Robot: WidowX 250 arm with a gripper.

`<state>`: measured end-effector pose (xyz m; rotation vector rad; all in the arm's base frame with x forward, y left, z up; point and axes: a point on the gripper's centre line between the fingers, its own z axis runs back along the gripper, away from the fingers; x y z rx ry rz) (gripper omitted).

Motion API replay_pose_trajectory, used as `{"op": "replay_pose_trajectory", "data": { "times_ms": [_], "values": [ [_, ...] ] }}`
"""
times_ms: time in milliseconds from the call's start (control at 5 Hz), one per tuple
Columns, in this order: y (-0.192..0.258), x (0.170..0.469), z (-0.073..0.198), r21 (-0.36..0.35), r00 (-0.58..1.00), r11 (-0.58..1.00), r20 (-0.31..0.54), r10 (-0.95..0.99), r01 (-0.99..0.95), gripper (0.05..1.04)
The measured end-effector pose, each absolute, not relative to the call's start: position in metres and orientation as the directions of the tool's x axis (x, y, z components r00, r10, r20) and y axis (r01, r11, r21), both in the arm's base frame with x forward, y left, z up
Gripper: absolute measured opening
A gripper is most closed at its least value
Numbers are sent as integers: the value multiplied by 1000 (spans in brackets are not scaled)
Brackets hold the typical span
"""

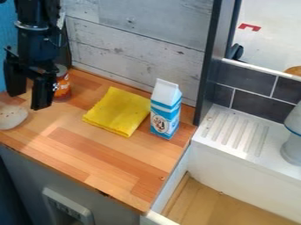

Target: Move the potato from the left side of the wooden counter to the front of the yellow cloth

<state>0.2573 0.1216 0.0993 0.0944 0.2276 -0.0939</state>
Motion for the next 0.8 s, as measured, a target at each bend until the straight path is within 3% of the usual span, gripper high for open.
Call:
{"op": "replay_pose_trajectory", "data": {
  "times_ms": [200,400,800],
  "values": [
    [122,256,92,69,963,991,-254,-91,111,1000],
    [136,254,98,58,920,956,-292,-261,289,1000],
    [196,242,96,107,959,967,-190,-208,231,1000]
  ]
}}
